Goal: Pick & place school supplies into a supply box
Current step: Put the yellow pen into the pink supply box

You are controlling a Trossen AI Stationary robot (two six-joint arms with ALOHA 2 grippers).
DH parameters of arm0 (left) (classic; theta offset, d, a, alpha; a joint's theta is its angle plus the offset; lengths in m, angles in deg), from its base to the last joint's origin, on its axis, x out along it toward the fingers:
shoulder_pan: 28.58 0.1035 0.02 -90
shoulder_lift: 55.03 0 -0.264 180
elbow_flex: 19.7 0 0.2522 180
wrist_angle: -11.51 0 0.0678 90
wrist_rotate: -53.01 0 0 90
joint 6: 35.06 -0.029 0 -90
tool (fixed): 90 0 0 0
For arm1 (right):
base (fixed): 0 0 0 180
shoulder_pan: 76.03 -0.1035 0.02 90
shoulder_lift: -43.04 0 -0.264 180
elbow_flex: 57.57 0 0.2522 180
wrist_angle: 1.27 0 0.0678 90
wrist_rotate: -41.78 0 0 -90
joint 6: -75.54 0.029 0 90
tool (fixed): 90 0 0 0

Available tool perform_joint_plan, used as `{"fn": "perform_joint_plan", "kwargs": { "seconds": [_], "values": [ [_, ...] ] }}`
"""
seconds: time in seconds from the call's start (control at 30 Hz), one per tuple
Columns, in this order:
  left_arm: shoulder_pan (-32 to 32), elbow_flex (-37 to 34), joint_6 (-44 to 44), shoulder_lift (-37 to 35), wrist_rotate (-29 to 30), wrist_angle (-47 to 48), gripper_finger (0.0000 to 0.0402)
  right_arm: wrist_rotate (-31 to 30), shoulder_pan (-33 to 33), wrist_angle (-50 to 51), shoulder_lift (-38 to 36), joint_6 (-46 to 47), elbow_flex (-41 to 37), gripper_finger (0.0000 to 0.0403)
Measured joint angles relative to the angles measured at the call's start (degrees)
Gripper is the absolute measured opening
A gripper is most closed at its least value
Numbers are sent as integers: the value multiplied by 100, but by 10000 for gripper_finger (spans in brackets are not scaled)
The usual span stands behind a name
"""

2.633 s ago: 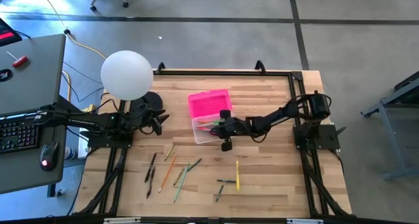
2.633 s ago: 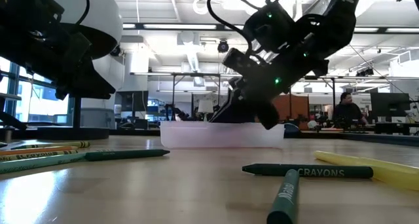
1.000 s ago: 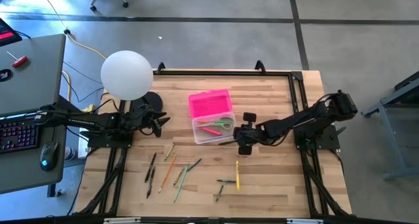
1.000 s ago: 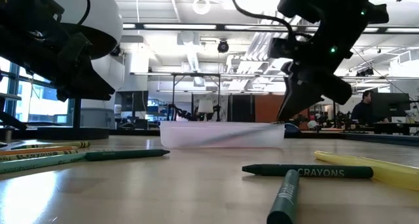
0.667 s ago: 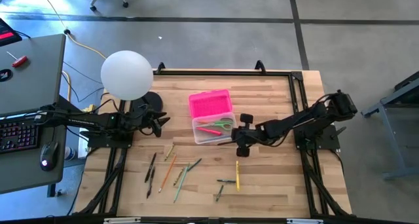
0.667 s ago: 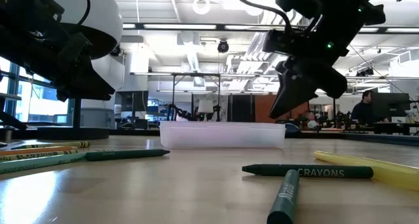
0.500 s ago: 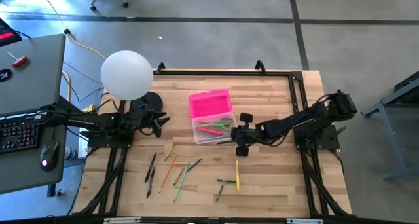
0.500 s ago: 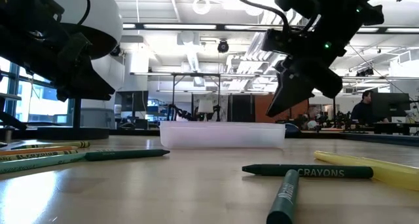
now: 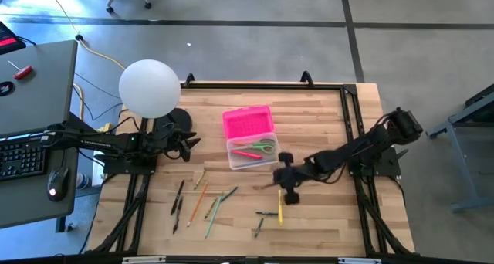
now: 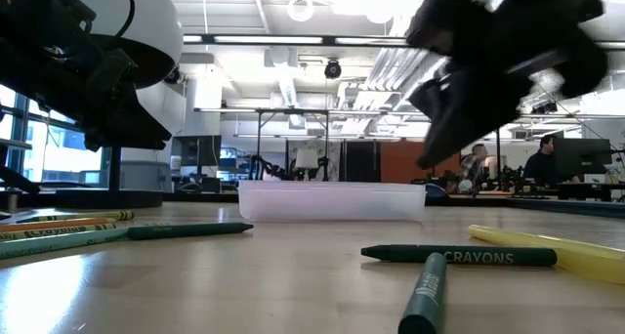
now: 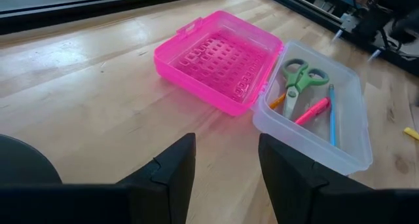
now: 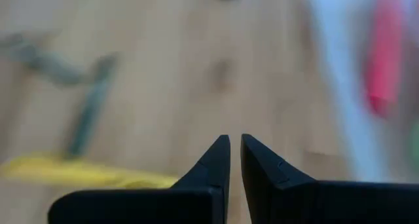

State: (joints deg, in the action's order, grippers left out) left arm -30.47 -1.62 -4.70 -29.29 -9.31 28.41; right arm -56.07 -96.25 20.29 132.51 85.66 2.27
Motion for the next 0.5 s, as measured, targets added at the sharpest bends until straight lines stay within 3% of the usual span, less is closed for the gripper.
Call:
{"fn": "perform_joint_plan", "kwargs": {
  "seconds": [0.27,0.5],
  "values": [
    [1,0,-2,0,35,0,198,532,-644,-218,22,-1024,-2,37],
    [0,0,13,2,37,0,198,542,-550,-448,259,-1584,-2,91]
  ]
}}
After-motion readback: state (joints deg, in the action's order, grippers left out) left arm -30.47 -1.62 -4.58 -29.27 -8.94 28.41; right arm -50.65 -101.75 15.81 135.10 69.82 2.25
